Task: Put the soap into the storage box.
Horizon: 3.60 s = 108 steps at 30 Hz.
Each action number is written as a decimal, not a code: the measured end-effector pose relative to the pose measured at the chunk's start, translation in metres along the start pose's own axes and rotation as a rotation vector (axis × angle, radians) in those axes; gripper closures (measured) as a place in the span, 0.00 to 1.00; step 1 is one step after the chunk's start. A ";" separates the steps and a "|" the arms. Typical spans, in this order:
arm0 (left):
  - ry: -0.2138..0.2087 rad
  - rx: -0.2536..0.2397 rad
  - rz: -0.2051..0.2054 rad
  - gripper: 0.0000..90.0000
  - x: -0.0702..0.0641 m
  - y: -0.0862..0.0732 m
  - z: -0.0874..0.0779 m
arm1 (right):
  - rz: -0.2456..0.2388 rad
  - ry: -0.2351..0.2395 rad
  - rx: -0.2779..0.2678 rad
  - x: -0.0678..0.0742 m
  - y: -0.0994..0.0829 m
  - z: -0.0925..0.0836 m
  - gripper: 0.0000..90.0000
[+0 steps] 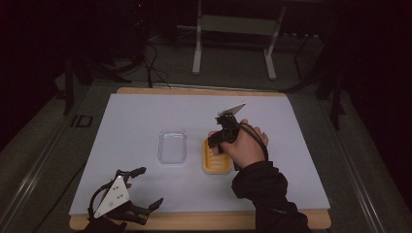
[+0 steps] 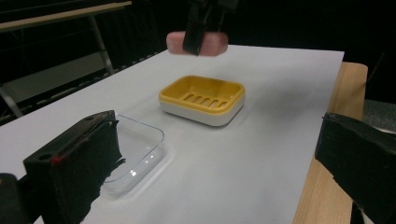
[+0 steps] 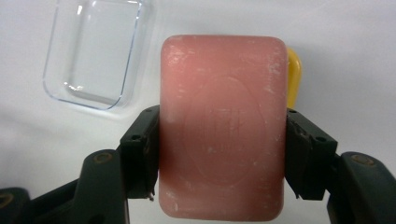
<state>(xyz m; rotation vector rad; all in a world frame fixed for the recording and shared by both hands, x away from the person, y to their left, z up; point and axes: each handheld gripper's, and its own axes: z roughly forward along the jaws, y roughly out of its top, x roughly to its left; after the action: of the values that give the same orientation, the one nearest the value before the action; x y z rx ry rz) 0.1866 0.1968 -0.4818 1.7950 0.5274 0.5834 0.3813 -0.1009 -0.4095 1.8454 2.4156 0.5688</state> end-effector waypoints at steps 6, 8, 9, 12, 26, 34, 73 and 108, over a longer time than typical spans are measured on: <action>-0.003 -0.001 0.000 0.01 0.000 0.000 0.000 | 0.032 -0.041 -0.009 0.002 -0.003 0.013 0.42; -0.004 -0.002 0.003 0.01 -0.001 0.000 0.000 | 0.032 -0.055 -0.002 0.004 -0.006 0.026 0.42; -0.004 -0.001 0.004 0.01 -0.001 0.000 0.000 | 0.035 -0.059 -0.002 0.004 -0.006 0.028 0.42; -0.005 -0.003 0.004 0.01 -0.001 0.000 0.000 | 0.044 -0.057 -0.007 0.001 -0.007 0.036 0.42; -0.010 -0.001 0.005 0.01 -0.001 0.000 0.000 | 0.043 -0.101 0.074 -0.001 -0.016 0.079 0.42; -0.013 0.000 0.005 0.01 -0.001 0.000 0.000 | -0.003 -0.110 0.101 0.000 -0.013 0.080 0.42; -0.016 0.016 0.007 0.01 -0.001 -0.001 0.001 | -0.447 0.124 -0.098 -0.047 -0.020 0.012 0.22; -0.011 0.025 0.008 0.01 -0.001 -0.001 0.003 | -0.401 0.095 -0.301 -0.146 -0.099 -0.001 0.16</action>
<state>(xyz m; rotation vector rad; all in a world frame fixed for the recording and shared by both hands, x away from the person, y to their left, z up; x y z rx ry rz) 0.1873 0.1943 -0.4840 1.8237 0.5219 0.5743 0.3319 -0.2606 -0.4661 1.2042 2.4875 0.9314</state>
